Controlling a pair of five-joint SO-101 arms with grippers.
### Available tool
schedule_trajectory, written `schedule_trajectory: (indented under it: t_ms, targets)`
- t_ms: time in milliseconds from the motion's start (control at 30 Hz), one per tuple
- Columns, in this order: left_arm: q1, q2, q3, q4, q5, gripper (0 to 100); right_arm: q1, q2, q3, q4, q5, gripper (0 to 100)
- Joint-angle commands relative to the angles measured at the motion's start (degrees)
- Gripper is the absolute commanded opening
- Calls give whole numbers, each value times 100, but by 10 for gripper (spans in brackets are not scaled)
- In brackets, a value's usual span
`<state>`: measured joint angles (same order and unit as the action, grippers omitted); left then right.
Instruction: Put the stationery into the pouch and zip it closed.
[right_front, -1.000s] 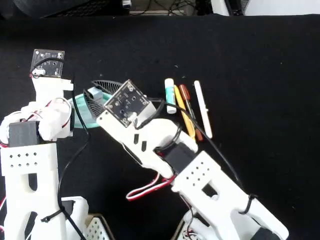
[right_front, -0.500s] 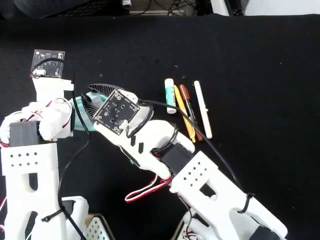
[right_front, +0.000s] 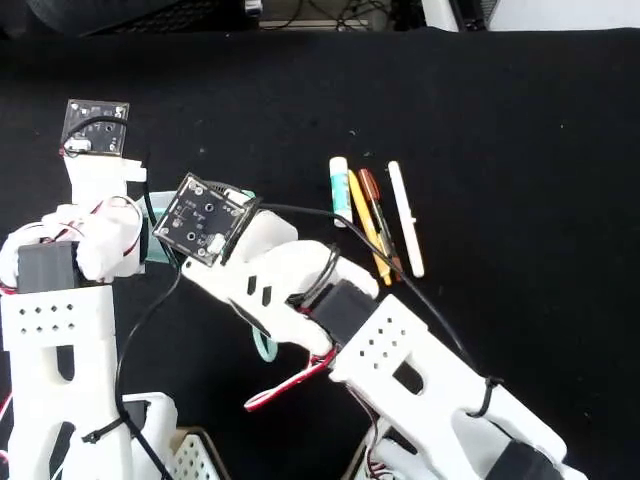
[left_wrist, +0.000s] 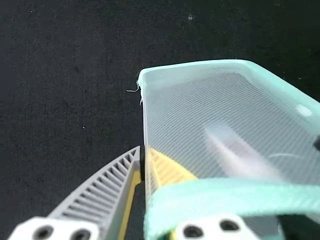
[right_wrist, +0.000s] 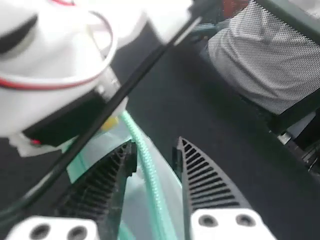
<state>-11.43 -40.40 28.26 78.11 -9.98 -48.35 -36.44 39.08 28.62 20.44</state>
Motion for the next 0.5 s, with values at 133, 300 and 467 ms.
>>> schedule_trajectory:
  t_ms: [133, 300, 467]
  targets:
    - [-57, 44, -22, -62, -18, 30, -18, -277, -338, 79, 44, 113]
    - [-31, 44, -4, -62, -18, 30, 492, -1587, -778, 756, 0, 112]
    - [-48, 44, -22, -62, -18, 30, 2136, -1965, -1165, 2022, -589, 110]
